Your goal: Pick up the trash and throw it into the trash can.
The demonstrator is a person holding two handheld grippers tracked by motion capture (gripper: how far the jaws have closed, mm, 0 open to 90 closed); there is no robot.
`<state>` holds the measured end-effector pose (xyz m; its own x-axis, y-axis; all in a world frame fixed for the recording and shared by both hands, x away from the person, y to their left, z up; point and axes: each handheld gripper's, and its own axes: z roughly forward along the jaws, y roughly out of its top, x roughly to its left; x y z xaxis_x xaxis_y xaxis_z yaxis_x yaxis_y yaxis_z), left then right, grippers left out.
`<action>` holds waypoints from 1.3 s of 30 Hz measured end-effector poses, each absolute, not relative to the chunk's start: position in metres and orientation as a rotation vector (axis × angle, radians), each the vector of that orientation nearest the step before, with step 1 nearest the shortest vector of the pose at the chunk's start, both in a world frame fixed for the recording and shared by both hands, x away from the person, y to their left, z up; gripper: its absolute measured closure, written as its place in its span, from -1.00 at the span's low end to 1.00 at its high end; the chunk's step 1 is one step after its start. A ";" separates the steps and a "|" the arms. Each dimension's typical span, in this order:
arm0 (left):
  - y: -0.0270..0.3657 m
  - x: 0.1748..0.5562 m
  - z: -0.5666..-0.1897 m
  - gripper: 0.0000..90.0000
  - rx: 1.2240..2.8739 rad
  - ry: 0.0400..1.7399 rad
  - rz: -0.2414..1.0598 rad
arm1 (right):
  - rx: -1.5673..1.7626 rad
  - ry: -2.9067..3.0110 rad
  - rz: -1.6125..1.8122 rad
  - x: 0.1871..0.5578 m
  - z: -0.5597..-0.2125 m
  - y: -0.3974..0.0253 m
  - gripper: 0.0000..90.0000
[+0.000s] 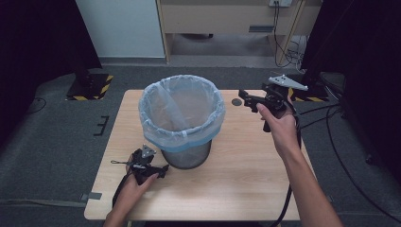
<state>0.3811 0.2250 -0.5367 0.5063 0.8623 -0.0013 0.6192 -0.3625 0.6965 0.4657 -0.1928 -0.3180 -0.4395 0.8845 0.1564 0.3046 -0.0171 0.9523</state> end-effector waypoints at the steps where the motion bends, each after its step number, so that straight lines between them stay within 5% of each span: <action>1: 0.225 0.381 -0.537 -1.00 2.107 1.207 0.488 | 1.244 1.749 1.468 0.466 -0.318 -0.193 -0.90; 39: 0.225 0.381 -0.537 -1.00 2.107 1.207 0.488 | 1.500 1.907 1.153 0.475 -0.465 -0.210 -0.87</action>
<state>0.3810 0.2250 -0.5367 0.5062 0.8624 -0.0012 0.6194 -0.3626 0.6963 0.4753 -0.2104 -0.4653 -0.3065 0.9411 0.1431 0.5640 0.0584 0.8237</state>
